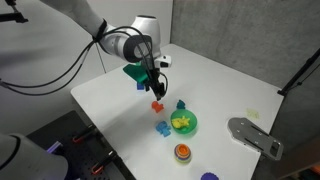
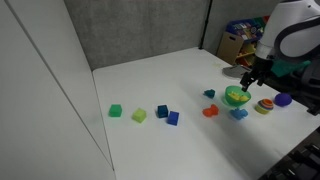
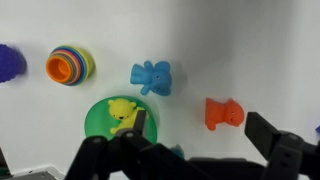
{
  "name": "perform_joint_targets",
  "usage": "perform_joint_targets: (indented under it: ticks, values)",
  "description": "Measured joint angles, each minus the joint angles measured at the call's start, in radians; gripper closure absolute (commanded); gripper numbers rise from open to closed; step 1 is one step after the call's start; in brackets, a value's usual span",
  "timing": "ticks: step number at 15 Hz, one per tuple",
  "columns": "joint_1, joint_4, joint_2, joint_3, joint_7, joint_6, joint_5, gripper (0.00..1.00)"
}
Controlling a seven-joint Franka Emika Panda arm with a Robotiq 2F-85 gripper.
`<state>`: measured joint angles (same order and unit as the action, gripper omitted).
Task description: Put the light blue toy elephant inside the green bowl
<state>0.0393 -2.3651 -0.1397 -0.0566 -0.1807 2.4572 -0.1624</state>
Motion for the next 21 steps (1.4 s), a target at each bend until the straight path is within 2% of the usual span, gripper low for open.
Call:
perform_joint_targets:
  ticks: [6, 9, 14, 21]
  values:
    - [-0.006, 0.013, -0.17, -0.057, -0.085, 0.157, -0.007, 0.0]
    - [-0.015, 0.033, -0.24, -0.083, -0.129, 0.196, -0.005, 0.0]
    - [-0.027, 0.037, -0.256, -0.094, -0.131, 0.201, -0.007, 0.0]
    - [-0.11, 0.033, -0.347, -0.204, -0.256, 0.353, -0.008, 0.0]
